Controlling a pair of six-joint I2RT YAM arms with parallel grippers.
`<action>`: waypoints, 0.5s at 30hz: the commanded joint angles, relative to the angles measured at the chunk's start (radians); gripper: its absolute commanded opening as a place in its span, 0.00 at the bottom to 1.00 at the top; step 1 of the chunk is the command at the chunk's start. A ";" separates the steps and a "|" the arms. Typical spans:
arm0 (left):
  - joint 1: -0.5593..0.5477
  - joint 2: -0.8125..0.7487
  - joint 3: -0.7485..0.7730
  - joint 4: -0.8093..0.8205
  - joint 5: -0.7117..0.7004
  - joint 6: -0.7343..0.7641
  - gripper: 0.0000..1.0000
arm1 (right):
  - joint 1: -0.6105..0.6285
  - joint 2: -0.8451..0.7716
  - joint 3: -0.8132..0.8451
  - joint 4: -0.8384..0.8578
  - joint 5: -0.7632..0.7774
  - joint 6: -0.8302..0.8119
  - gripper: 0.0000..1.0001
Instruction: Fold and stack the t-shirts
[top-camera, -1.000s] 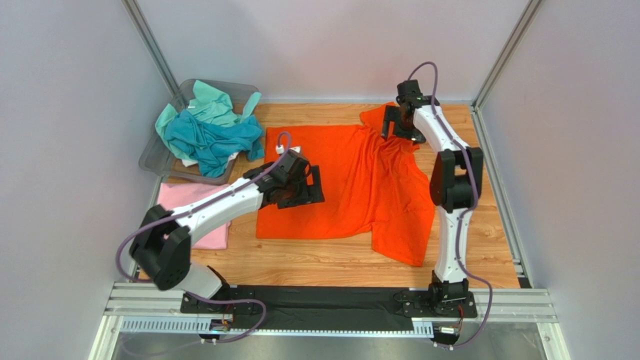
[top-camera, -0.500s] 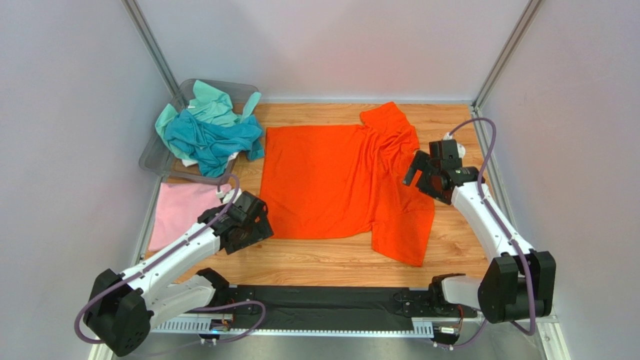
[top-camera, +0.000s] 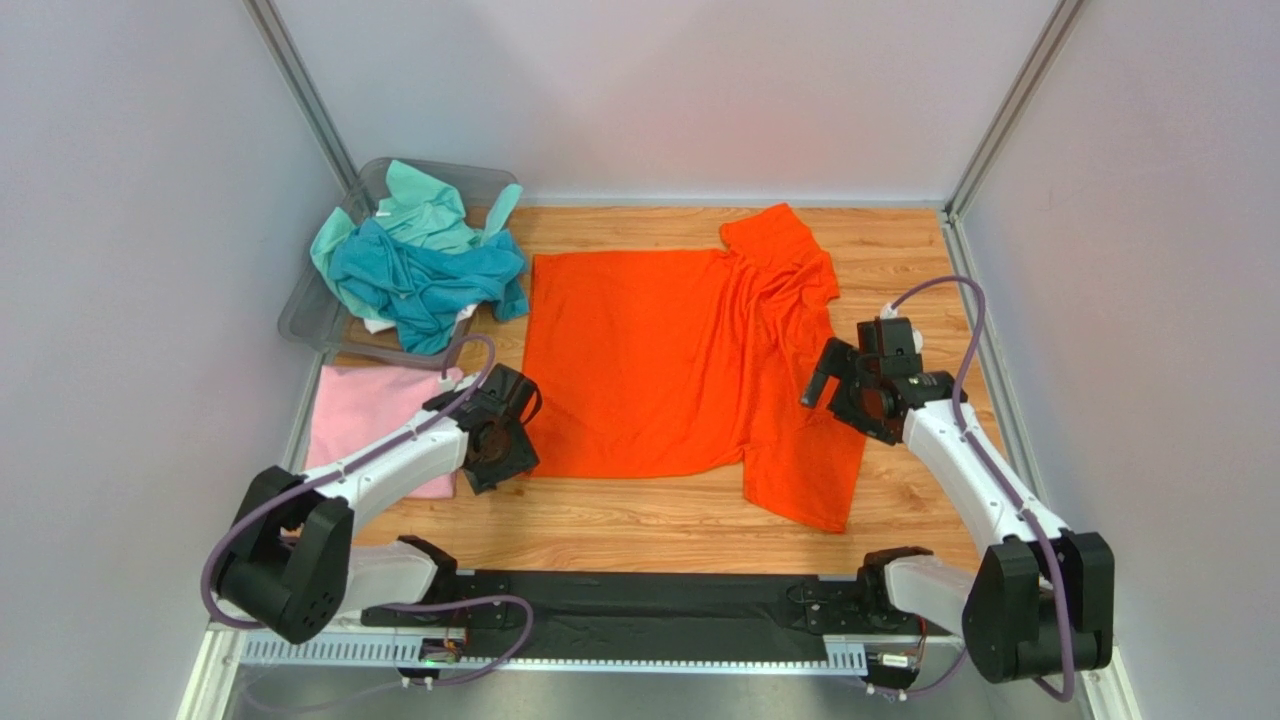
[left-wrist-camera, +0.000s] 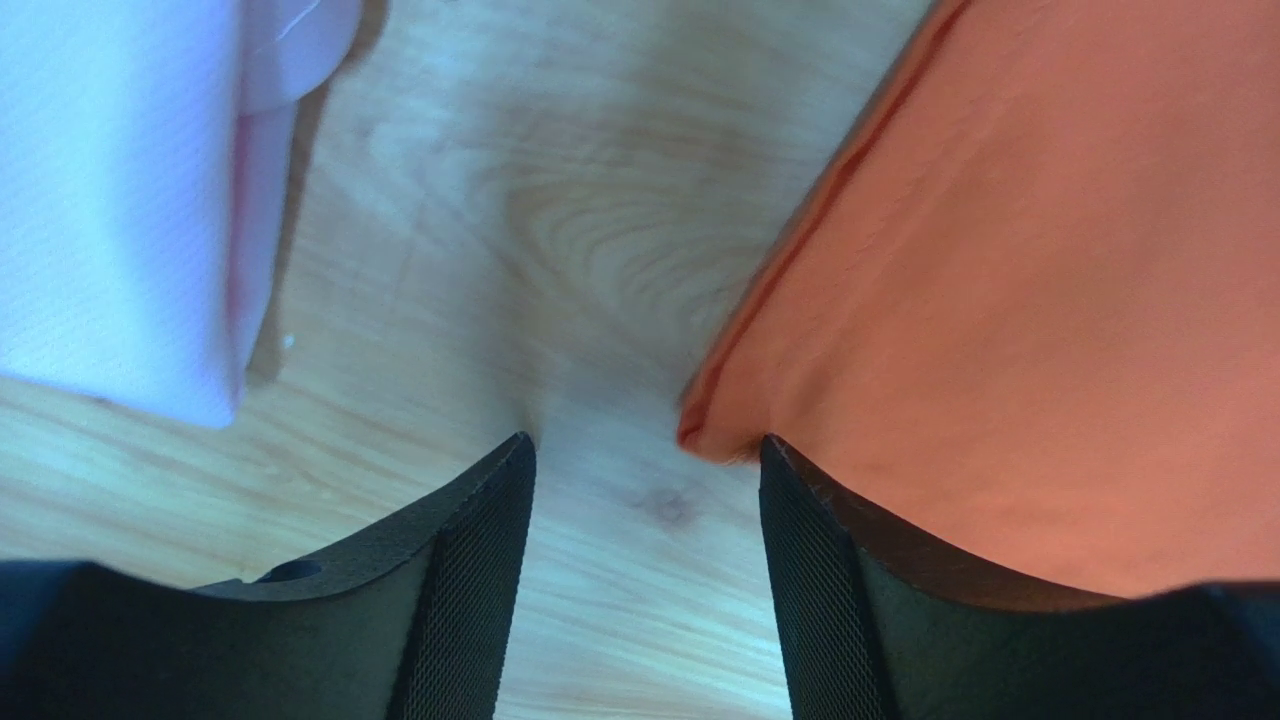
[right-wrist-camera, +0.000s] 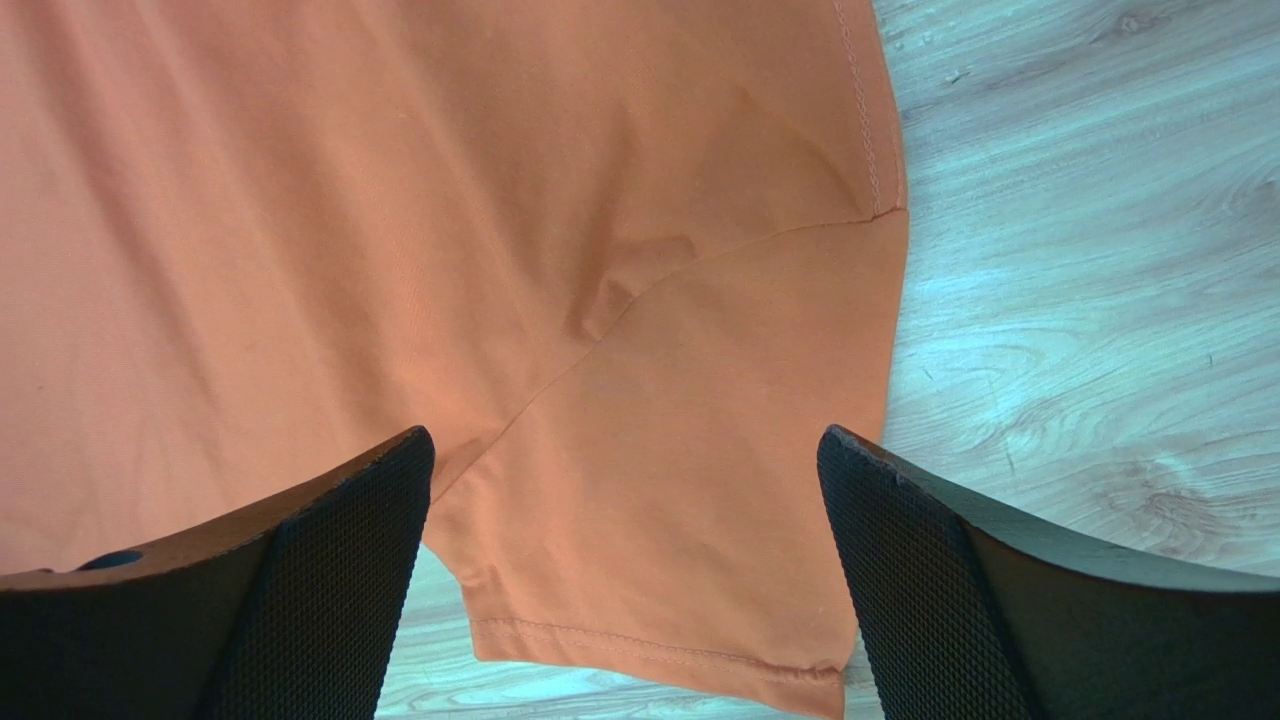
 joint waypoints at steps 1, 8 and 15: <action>0.008 0.048 0.030 0.090 0.037 0.000 0.63 | -0.001 -0.054 -0.012 0.026 -0.024 -0.021 1.00; 0.014 0.114 0.033 0.117 0.066 0.006 0.38 | -0.001 -0.095 -0.015 -0.046 0.013 -0.045 1.00; 0.014 0.058 0.016 0.104 0.059 0.019 0.00 | 0.002 -0.147 0.007 -0.170 0.001 -0.002 1.00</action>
